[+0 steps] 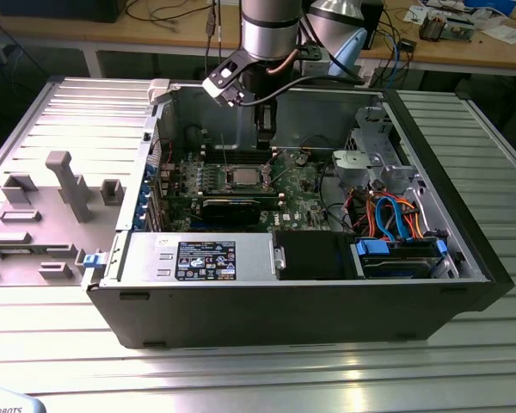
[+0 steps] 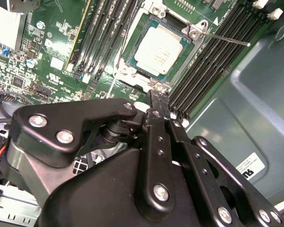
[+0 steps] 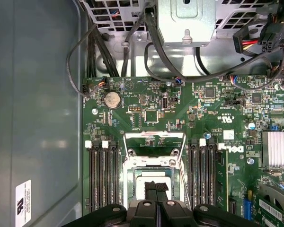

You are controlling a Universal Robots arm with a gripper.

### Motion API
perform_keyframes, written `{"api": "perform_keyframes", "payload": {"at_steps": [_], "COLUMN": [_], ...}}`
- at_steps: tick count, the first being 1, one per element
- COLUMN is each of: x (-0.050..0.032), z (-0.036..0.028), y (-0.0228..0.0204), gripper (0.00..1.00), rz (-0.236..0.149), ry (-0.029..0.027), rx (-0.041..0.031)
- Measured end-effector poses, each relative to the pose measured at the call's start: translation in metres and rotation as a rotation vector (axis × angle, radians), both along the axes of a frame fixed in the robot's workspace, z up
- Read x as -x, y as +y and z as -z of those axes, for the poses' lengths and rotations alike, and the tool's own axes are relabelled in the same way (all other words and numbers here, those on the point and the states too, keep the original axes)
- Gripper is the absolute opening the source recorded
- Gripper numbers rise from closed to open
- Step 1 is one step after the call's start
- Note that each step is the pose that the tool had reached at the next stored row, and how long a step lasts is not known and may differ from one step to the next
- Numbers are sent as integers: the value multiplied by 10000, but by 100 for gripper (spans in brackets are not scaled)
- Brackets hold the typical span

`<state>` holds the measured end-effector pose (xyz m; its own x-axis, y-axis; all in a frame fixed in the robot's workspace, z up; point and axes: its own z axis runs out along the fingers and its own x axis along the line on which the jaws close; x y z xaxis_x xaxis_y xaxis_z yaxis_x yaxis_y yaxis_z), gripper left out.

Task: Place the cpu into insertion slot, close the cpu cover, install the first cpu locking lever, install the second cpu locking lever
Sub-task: 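Close the cpu cover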

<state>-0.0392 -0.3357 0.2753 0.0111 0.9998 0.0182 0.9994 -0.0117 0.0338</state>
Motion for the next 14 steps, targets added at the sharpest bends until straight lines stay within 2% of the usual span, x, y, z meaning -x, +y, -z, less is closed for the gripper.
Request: {"api": "perform_keyframes", "payload": {"at_steps": [4, 7, 14], "x": [-6, -33, -79], "z": [0, 0, 0], "y": [0, 0, 0], "gripper": [11, 11, 11], "rz": [-3, 0, 0], "ry": [13, 102, 200], "rx": [0, 1, 10]}}
